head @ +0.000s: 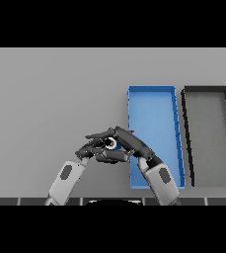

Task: Pick up the blue pipe and place it into the blue bin.

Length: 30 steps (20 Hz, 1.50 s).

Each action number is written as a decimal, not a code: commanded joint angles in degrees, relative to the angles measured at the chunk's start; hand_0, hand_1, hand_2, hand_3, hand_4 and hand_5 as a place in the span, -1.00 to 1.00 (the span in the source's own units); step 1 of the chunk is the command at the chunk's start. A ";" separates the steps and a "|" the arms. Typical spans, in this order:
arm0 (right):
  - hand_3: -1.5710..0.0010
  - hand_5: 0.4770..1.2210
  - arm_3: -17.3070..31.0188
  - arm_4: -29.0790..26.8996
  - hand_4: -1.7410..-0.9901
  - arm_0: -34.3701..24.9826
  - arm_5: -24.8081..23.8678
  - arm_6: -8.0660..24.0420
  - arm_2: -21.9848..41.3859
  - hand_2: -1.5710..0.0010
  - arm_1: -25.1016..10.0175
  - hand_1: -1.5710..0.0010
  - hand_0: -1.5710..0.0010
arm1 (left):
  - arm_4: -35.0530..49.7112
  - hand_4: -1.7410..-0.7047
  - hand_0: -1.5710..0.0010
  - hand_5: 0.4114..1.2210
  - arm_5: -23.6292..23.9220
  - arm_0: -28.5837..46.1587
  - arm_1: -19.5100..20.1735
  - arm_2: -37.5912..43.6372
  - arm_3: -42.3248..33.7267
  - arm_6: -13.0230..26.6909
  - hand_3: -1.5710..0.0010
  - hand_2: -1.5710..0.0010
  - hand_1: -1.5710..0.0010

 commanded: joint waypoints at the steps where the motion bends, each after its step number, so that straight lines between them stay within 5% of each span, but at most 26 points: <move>1: -1.00 1.00 0.03 0.22 -0.36 -0.21 -0.13 0.49 -0.11 -1.00 0.20 -1.00 -1.00 | -0.34 0.47 0.87 -0.33 0.40 0.27 -0.12 -0.12 0.15 -0.55 0.91 0.88 0.88; 6: -1.00 1.00 -0.31 -0.63 -0.35 -0.25 0.06 -1.54 -1.59 -1.00 0.94 -1.00 -1.00 | 0.84 0.49 0.96 -0.67 0.90 0.25 -1.36 0.57 0.51 4.29 0.97 0.96 0.96; 12: -1.00 1.00 -3.04 -11.95 -0.34 -7.91 -2.49 9.19 -8.75 -1.00 3.47 -1.00 -1.00 | 0.02 0.48 0.99 -0.81 1.54 0.50 -1.27 0.32 0.97 5.66 0.99 0.99 0.99; 17: -1.00 1.00 -3.49 -21.83 -0.35 -21.66 -8.58 15.30 -18.96 -1.00 -0.05 -1.00 -1.00 | -0.43 0.52 1.00 -0.84 1.74 0.97 -0.93 0.08 0.19 5.45 1.00 1.00 1.00; 23: -1.00 1.00 0.87 -19.03 -0.35 -27.89 -12.48 15.31 -30.19 -1.00 -8.82 -1.00 -1.00 | -0.15 0.53 1.00 -0.86 1.26 2.86 0.68 -0.02 -2.21 4.05 1.00 1.00 1.00; 30: -1.00 1.00 4.13 -13.45 -0.36 -18.74 -12.04 16.01 -35.64 -1.00 -11.80 -1.00 -1.00 | -0.17 0.54 1.00 -0.86 1.84 1.88 0.71 0.80 -1.96 5.16 1.00 1.00 1.00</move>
